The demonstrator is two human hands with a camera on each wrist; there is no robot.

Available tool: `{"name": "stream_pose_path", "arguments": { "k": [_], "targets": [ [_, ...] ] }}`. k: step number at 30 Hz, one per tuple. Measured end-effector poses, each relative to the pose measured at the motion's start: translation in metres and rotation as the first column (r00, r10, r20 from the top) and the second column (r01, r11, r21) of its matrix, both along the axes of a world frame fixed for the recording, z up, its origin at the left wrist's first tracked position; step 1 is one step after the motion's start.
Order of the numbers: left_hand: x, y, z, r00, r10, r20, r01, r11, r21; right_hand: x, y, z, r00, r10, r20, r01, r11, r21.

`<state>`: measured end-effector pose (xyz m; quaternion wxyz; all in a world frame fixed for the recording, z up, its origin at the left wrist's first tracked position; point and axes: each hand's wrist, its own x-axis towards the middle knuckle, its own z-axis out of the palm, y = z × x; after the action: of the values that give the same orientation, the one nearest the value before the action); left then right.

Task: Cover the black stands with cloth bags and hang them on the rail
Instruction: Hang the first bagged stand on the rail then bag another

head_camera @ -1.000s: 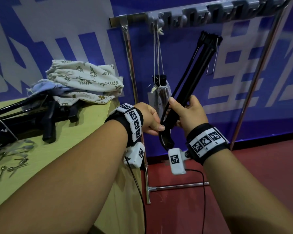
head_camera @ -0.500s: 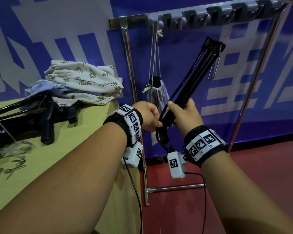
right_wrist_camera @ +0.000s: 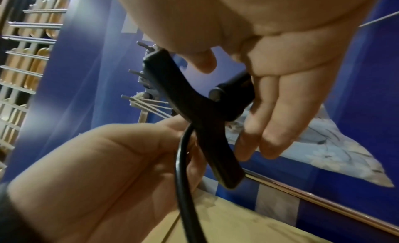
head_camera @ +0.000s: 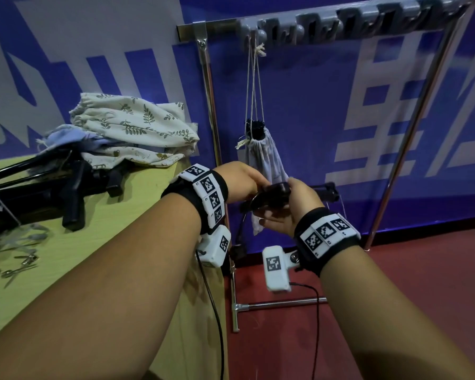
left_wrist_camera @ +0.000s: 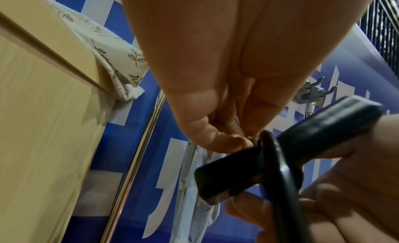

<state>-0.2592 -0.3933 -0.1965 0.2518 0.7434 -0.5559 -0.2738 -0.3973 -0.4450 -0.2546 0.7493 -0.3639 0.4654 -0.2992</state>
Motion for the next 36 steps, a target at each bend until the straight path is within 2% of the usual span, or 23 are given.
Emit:
{"name": "stream_pose_path", "arguments": {
  "k": [4,7,10,14,17,19,23,25,27,28,32,34,36],
  "targets": [
    [0.001,0.001,-0.002,0.985,-0.162,-0.055,0.166,0.983,0.084,-0.002,-0.005,-0.006,0.999,-0.045,0.030,0.044,0.998,0.050],
    [0.000,0.003,-0.003,0.964,-0.192,-0.182,0.208,0.976,0.071,0.001,-0.003,-0.005,0.999,-0.051,0.010,0.051,0.998,0.029],
    [-0.002,0.001,-0.007,0.955,-0.118,-0.272,0.127,0.992,0.015,0.005,0.000,-0.002,0.997,0.040,-0.062,-0.045,0.996,-0.078],
    [0.005,0.000,-0.007,0.998,-0.006,-0.056,0.005,1.000,-0.010,0.006,0.002,0.002,0.977,0.133,-0.165,-0.162,0.971,-0.177],
    [0.006,-0.001,-0.010,0.983,0.043,-0.180,-0.043,0.999,0.000,0.002,0.009,0.005,0.966,0.195,-0.167,-0.229,0.950,-0.214],
    [0.004,0.000,-0.013,0.965,0.076,-0.251,-0.074,0.997,0.016,-0.001,0.012,0.008,0.942,0.254,-0.220,-0.305,0.921,-0.244],
    [0.003,0.001,-0.012,0.938,0.116,-0.326,-0.105,0.993,0.050,-0.004,0.009,0.018,0.883,0.198,-0.426,-0.376,0.842,-0.388],
    [0.003,0.001,-0.012,0.927,0.129,-0.353,-0.118,0.992,0.055,-0.005,0.007,0.017,0.878,0.092,-0.469,-0.332,0.823,-0.460],
    [0.002,0.001,-0.011,0.920,0.121,-0.372,-0.106,0.993,0.061,-0.007,0.007,0.016,0.892,-0.052,-0.448,-0.241,0.786,-0.570],
    [0.001,0.001,-0.011,0.915,0.114,-0.388,-0.097,0.993,0.062,-0.008,0.008,0.015,0.905,-0.097,-0.413,-0.213,0.738,-0.640],
    [0.001,0.002,-0.009,0.923,0.080,-0.377,-0.065,0.997,0.052,-0.009,0.007,0.017,0.963,-0.089,-0.254,-0.165,0.552,-0.818],
    [0.000,0.004,-0.006,0.945,0.049,-0.323,-0.030,0.998,0.063,-0.010,0.006,0.018,0.973,-0.059,-0.223,-0.156,0.543,-0.825],
    [-0.001,0.005,-0.002,0.970,0.039,-0.239,-0.020,0.997,0.081,-0.011,0.008,0.019,0.985,-0.027,-0.169,-0.120,0.594,-0.795]
  ]
}}
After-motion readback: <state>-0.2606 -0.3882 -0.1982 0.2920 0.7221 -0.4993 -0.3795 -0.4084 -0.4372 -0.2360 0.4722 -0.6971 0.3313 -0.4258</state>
